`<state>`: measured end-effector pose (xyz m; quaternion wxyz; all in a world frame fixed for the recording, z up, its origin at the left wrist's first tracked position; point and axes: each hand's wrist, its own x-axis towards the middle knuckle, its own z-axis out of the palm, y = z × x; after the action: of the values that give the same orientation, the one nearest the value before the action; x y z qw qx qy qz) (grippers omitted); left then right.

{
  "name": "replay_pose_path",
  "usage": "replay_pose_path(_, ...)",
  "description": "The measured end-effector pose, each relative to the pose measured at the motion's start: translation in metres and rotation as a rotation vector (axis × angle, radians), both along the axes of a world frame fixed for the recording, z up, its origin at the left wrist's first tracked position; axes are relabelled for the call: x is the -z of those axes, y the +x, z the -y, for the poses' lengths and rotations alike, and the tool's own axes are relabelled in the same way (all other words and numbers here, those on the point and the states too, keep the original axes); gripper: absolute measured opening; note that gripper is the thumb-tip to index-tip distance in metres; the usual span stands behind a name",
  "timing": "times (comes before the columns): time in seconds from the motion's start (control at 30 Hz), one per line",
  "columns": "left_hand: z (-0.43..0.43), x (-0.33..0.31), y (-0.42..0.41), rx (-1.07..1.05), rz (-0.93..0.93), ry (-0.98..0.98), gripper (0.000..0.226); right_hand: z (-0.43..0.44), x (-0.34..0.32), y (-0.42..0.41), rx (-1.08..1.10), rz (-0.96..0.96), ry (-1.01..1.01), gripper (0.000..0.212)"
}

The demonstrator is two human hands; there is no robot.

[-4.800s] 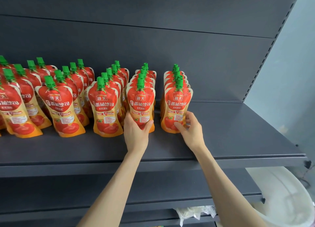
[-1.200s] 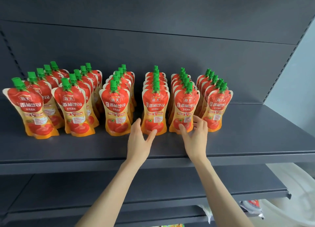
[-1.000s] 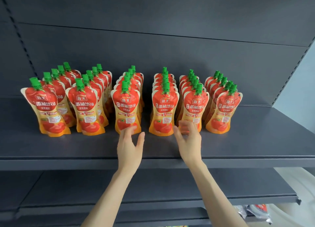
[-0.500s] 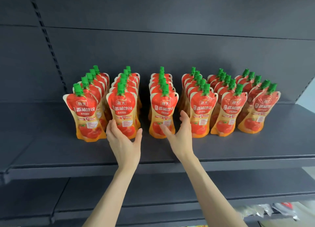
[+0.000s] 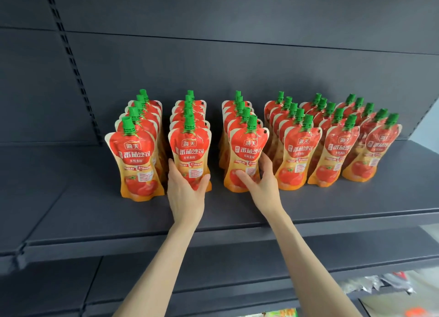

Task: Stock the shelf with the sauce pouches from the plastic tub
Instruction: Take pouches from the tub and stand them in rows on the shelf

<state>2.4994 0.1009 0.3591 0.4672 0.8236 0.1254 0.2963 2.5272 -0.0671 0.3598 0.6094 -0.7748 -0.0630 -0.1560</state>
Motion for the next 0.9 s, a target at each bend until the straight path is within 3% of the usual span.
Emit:
replay_pose_path(0.17, -0.0022, 0.0008, -0.0009, 0.008, -0.012, -0.010, 0.081, 0.0007, 0.0011, 0.0006, -0.033, 0.009, 0.012, 0.061)
replay_pose_path(0.3, -0.0022, 0.0017, -0.0041, -0.008, 0.020, -0.053, 0.072, 0.0034, 0.0025, 0.0008, 0.061, 0.046, -0.059, 0.055)
replay_pose_path(0.43, -0.0064, 0.0010, -0.0031, 0.020, 0.033, -0.138, 0.062, 0.0050, 0.0020, 0.0002, -0.008, 0.016, 0.017, 0.040)
replay_pose_path(0.9, -0.0096, 0.0014, -0.0035, 0.095, 0.041, -0.212, 0.052, 0.0074, 0.0038, 0.0015, -0.074, 0.021, 0.079, 0.034)
